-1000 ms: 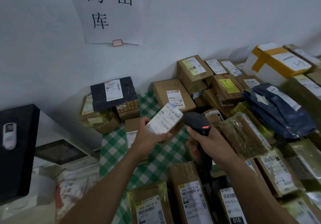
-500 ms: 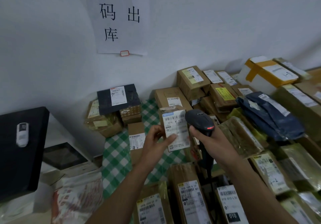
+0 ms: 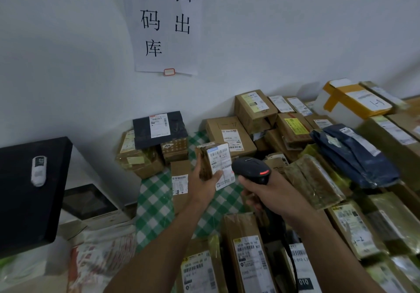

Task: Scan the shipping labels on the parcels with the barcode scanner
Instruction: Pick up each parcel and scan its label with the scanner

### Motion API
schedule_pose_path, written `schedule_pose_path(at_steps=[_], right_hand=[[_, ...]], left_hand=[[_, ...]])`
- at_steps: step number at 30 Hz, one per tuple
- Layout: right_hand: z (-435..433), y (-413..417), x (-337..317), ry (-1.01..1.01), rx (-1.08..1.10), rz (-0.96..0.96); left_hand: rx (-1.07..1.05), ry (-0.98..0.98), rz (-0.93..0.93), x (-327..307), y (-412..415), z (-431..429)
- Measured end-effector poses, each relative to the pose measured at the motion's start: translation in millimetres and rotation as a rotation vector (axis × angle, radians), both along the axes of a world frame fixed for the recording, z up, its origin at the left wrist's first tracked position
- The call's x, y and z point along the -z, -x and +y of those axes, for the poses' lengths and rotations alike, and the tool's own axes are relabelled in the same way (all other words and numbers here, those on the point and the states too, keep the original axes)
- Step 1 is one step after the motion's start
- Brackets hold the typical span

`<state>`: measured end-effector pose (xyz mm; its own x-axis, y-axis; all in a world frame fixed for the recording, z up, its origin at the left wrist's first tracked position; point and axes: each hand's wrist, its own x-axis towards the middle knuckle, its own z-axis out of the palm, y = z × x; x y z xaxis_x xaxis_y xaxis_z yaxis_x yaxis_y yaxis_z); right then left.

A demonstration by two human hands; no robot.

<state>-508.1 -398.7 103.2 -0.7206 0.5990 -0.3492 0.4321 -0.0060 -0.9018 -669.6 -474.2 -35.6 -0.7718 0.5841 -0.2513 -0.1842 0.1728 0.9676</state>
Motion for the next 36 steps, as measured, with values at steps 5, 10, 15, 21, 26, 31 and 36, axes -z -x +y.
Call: schedule_pose_path(at_steps=[5, 10, 15, 21, 26, 31, 36], right_hand=[[3, 0, 4, 0.003, -0.025, -0.038], [6, 0, 5, 0.025, -0.049, -0.05], [9, 1, 8, 0.036, -0.045, -0.042], [16, -2, 12, 0.081, 0.055, 0.007], [36, -7, 25, 0.091, 0.155, -0.011], [43, -7, 42, 0.076, 0.089, -0.083], [49, -7, 56, 0.103, 0.039, -0.09]], left_hand=[[0.004, 0.047, 0.006, 11, 4, 5], [0.018, 0.075, 0.009, 19, 8, 8], [0.027, 0.083, 0.051, 25, 10, 10], [0.091, 0.106, 0.01, 29, 6, 4], [0.302, 0.217, -0.2, 43, 2, 0], [0.42, 0.301, -0.307, 54, 4, 24], [0.473, 0.376, -0.361, 76, -10, 41]])
